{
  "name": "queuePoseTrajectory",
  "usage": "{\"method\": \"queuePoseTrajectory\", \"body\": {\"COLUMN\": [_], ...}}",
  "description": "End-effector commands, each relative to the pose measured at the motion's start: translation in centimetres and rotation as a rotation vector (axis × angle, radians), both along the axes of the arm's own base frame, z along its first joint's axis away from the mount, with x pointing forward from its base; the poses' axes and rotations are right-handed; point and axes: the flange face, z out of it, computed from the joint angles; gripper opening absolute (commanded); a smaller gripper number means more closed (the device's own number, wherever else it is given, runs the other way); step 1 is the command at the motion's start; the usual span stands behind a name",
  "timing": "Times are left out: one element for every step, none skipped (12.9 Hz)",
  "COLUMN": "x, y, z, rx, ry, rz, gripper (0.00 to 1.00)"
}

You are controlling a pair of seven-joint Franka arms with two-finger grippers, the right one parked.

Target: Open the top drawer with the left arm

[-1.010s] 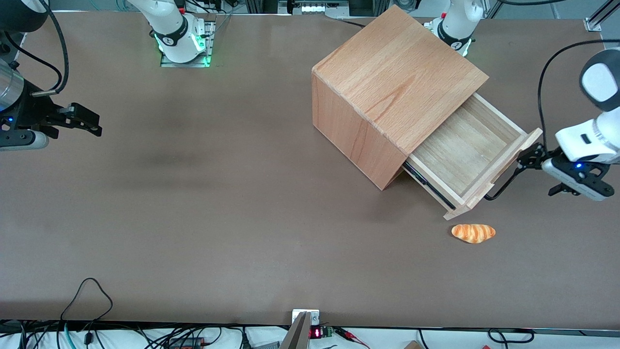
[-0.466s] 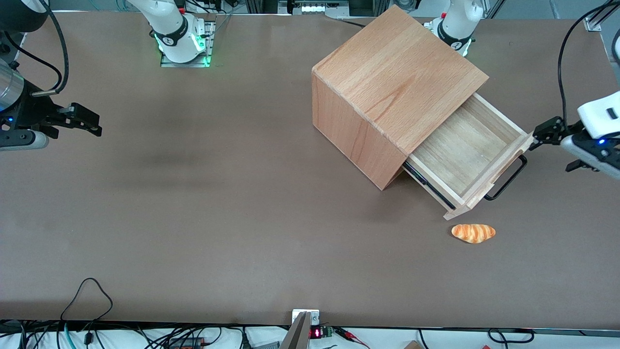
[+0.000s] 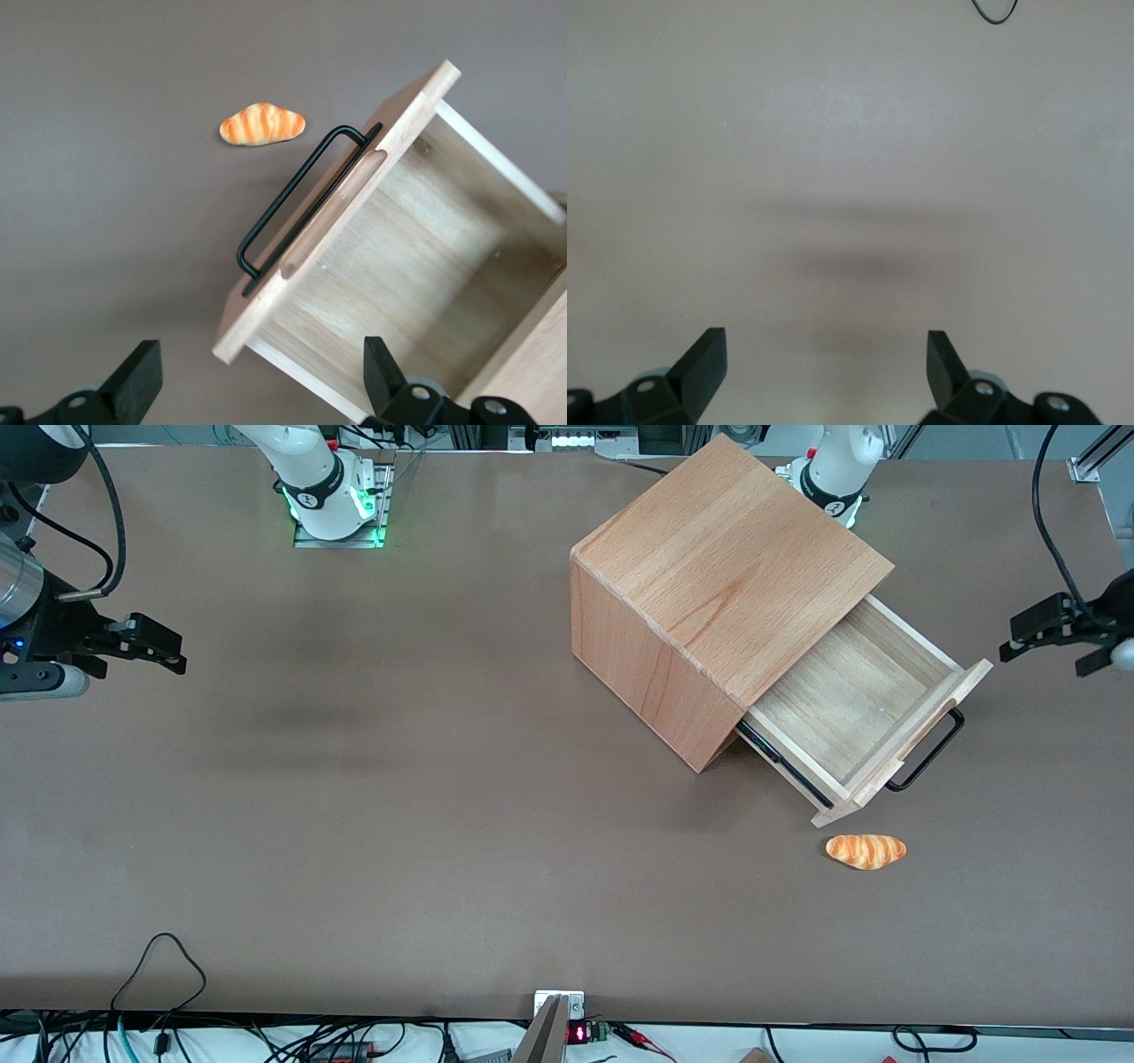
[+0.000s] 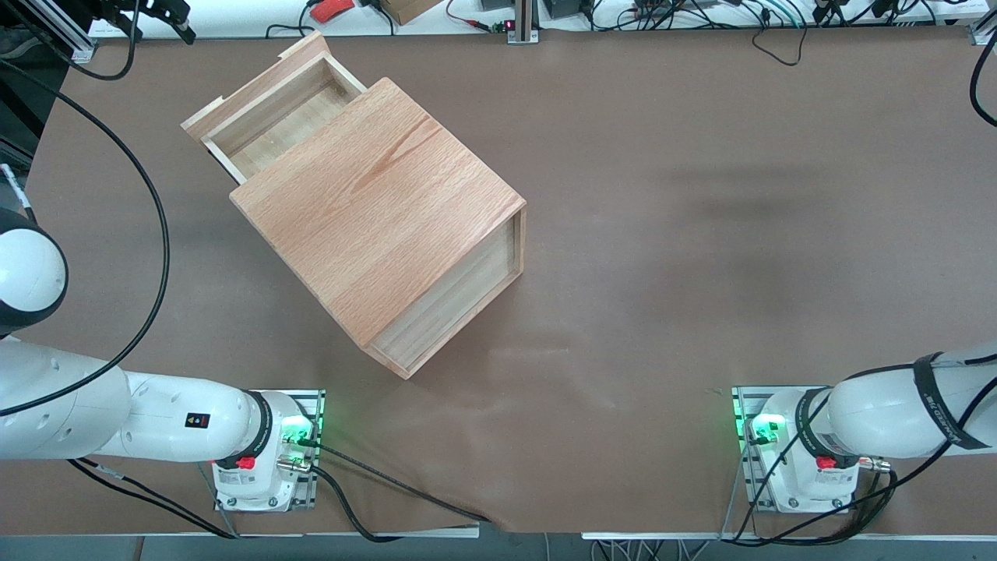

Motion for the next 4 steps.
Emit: {"method": "queuePoseTrajectory", "body": {"x": [-0.53,-0.48,-0.41,-0.37], "y": [-0.66,-0.34,-0.34,-0.28], "z": [1.27,1.97,2.04,1.96], "rx": [0.028,0.043,0.051,0.057], "ry": [0.029,0.014,0.011,0.013], "rz": [0.149,0.158,0.155,0.153], "gripper": [1.0,1.0,1.0,1.0]}}
